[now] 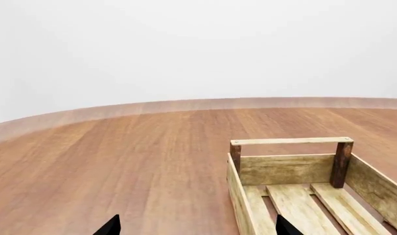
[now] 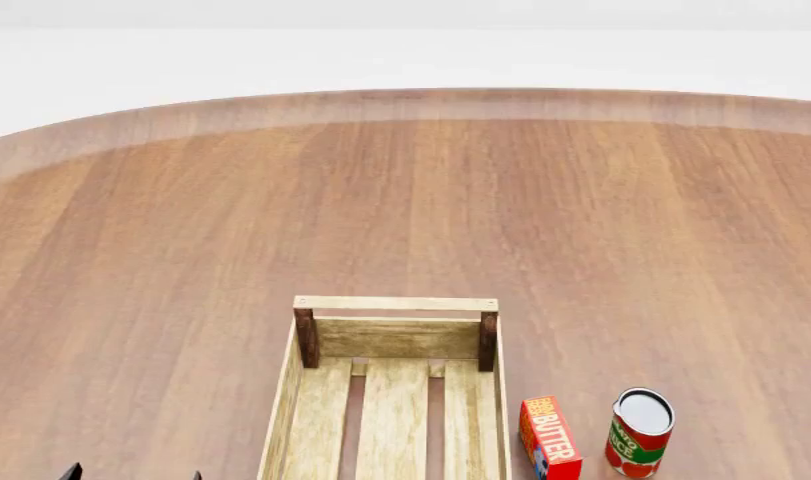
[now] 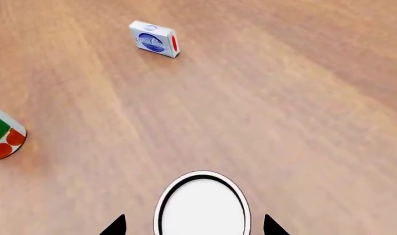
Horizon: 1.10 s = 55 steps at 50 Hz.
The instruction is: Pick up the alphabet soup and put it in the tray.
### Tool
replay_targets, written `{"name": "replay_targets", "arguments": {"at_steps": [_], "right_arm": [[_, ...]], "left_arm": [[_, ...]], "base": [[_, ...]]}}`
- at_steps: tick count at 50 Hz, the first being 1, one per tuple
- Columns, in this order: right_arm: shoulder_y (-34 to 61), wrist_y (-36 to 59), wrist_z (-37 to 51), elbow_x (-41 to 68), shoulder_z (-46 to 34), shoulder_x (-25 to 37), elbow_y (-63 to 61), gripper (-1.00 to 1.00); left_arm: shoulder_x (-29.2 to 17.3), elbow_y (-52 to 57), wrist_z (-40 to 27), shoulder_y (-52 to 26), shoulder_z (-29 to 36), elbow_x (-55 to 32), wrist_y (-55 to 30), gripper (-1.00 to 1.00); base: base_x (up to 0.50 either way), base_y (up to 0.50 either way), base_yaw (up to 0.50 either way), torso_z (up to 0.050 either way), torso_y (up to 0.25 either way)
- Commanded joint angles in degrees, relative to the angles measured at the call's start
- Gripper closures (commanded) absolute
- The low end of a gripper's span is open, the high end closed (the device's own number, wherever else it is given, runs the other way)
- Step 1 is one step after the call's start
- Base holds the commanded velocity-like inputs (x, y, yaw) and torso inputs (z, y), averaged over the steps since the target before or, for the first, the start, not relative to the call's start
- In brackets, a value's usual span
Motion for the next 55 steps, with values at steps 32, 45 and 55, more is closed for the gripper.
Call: {"name": "replay_targets", "arguments": {"at_steps": [32, 45, 55], "right_arm": [[1.36, -3.43, -0.86, -2.18, -2.08, -0.66, 5.85, -1.00], [0.36, -3.91, -0.80, -2.01, -1.45, -0.72, 4.57, 1.00], [-0.17, -2.86, -0.34, -1.31, -1.53, -0.44, 1.14, 1.00]], "left_arm": [[-0.81, 0.19, -0.87, -0.01, 1.03, -0.57, 0.22, -1.00], [-0.96, -0.14, -0.99, -0.20, 1.32, -0.72, 0.52, -1.00], [-1.10, -0.15, -1.17, -0.16, 1.56, -0.79, 0.74, -1.00]], "base": [[0.00, 0.00, 0.00, 0.000, 0.000], [0.00, 0.00, 0.00, 0.000, 0.000], [0.00, 0.00, 0.00, 0.000, 0.000]]}}
